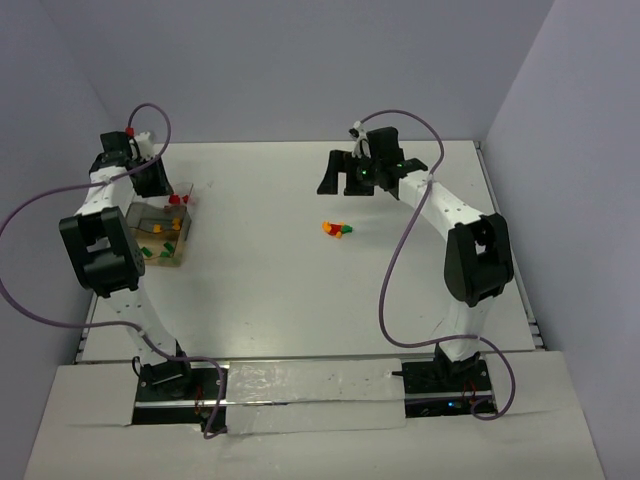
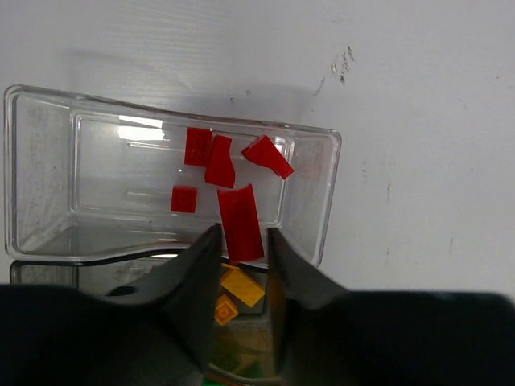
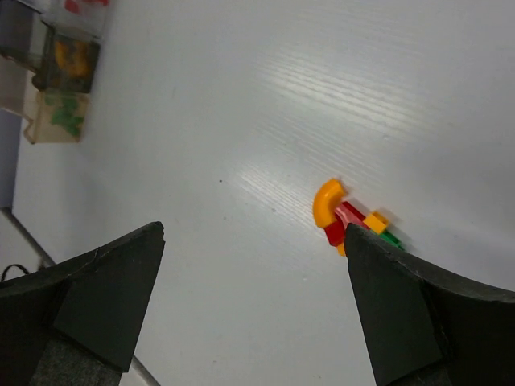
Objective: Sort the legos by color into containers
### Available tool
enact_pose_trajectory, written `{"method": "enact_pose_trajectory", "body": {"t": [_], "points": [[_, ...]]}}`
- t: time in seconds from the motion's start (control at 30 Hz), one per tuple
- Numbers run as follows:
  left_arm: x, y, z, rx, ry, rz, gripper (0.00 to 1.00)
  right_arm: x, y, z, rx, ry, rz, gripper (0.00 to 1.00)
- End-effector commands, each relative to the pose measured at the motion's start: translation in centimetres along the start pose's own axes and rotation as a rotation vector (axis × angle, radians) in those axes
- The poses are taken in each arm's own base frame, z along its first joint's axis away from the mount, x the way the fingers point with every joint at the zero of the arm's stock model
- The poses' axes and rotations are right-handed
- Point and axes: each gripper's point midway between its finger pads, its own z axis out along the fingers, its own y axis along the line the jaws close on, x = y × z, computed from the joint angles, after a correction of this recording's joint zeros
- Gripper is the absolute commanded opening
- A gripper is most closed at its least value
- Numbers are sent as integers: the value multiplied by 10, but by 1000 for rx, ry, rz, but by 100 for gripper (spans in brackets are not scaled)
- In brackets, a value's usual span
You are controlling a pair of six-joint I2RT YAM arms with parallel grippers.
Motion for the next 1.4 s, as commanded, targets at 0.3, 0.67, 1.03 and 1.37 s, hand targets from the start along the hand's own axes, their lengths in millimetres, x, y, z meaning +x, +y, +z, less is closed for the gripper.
{"method": "enact_pose_trajectory", "body": {"t": [0.3, 0.67, 1.03, 1.37], "points": [[-48, -6, -26, -11, -126, 25, 54, 38, -64, -19, 209, 164, -282, 83], [-40, -88, -94, 327, -165, 139, 55, 81, -103, -9, 129, 421, -666, 43], [-37, -101, -107, 379, -168, 107, 56, 83, -105, 29, 94, 479, -794, 53], [-39, -100, -108, 375, -164, 110, 56, 92, -90, 54, 32, 496, -907, 49]]}}
